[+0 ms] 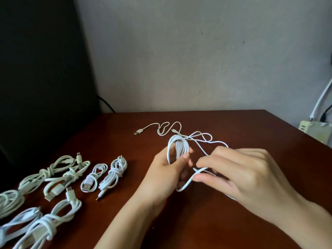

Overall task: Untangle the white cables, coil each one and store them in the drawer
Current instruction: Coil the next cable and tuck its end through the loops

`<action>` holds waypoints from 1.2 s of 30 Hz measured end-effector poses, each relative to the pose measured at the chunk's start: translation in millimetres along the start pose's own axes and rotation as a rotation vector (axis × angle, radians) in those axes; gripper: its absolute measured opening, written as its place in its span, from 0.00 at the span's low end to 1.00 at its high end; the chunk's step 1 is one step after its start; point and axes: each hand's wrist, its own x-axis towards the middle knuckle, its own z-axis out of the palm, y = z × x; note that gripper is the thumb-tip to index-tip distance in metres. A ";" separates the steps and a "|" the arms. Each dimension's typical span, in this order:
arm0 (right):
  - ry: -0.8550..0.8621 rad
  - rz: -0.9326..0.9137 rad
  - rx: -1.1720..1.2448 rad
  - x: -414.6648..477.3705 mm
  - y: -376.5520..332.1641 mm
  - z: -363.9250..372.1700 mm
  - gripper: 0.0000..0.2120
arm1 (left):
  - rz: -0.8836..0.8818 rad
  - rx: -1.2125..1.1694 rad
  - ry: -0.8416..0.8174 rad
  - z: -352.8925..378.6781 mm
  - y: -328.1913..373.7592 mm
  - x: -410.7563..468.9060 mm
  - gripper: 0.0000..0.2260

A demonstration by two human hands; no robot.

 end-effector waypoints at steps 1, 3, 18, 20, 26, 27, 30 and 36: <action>-0.033 0.050 0.002 -9.8 3.2 -7.1 0.13 | -0.014 -0.022 -0.004 -0.2 0.8 -0.1 0.06; -0.057 0.090 -0.026 -9.5 8.2 -8.3 0.14 | -0.028 -0.083 -0.021 -1.1 3.7 -0.6 0.06; -0.033 0.033 -0.138 -9.7 13.3 1.4 0.11 | -0.076 -0.489 0.049 -8.6 16.2 6.5 0.06; -0.034 0.011 -0.098 -11.5 11.9 4.1 0.10 | -0.056 -0.341 0.056 -6.9 13.2 6.1 0.05; -0.017 -0.028 -0.009 -17.3 9.9 8.0 0.12 | 0.074 0.073 -0.013 4.1 5.3 0.5 0.18; -0.010 -0.029 -0.003 -17.3 10.0 8.0 0.12 | 0.081 0.109 -0.037 5.3 6.4 -0.5 0.23; 0.008 -0.024 0.012 -16.1 11.2 5.6 0.14 | 0.039 0.229 -0.098 4.8 10.4 -2.8 0.26; 0.086 0.095 0.073 -15.5 21.0 7.0 0.15 | -0.181 -0.142 0.042 0.5 19.9 2.3 0.21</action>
